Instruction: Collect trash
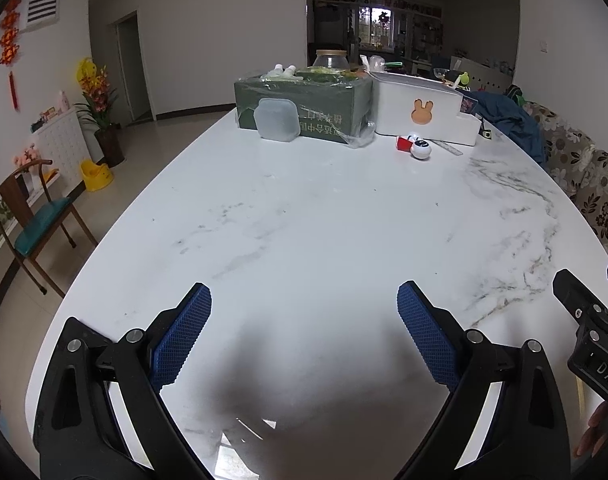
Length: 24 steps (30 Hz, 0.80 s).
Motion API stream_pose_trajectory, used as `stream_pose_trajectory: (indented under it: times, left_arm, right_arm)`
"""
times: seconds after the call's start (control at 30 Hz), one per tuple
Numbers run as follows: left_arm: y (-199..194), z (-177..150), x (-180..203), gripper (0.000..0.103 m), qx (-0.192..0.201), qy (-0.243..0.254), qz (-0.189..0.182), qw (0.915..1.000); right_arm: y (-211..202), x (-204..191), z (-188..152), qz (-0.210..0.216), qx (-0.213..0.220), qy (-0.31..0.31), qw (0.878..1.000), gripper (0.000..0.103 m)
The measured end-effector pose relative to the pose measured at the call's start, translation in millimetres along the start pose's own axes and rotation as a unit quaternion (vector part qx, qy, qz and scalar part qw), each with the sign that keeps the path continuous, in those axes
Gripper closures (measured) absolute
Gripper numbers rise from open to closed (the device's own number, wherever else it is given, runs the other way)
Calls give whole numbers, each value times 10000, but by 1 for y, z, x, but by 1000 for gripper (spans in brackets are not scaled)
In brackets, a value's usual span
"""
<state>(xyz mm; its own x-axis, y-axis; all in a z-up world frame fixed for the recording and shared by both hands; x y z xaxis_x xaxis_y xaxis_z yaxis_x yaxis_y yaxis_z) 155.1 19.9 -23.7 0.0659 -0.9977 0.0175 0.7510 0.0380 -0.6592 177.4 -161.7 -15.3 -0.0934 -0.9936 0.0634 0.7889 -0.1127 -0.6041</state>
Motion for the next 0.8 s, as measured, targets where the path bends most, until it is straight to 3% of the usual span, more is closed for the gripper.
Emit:
stream_pose_trajectory:
  times: [0.17, 0.3, 0.47, 0.57, 0.7, 0.8]
  left_arm:
    - [1, 0, 1, 11, 2, 54, 6, 10000]
    - [4, -2, 2, 7, -85, -94, -221, 9997]
    - [2, -1, 5, 7, 76, 24, -128, 9999]
    - [1, 0, 7, 7, 82, -65, -283, 9995]
    - [3, 1, 4, 7, -4, -3, 12, 10000]
    - [8, -3, 9, 7, -180, 11, -290, 9994]
  right_arm:
    - [1, -2, -2, 17, -25, -4, 10000, 5]
    - [3, -4, -3, 33, -41, -9, 10000, 5]
    - [3, -5, -4, 38, -69, -5, 10000, 5]
    - [4, -3, -4, 40, -71, -2, 10000, 5]
    - [4, -1, -4, 32, -64, 45, 10000, 5]
    - [6, 5, -4, 30, -111, 226, 9997, 5]
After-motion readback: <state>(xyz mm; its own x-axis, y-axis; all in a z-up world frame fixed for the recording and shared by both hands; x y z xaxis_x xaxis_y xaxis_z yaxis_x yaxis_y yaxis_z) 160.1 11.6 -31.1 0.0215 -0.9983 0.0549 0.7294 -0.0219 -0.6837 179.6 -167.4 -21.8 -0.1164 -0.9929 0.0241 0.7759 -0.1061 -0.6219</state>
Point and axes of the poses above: each gripper's, at about its wrist camera, not at the fingertips, and y roughly the way its jaws point, x to its right, z to its top, the point moved 8 cm from there along y, roughly the way its jaws point, and after that the axes turned 4 degrees about -z, right-handed, at the moved point
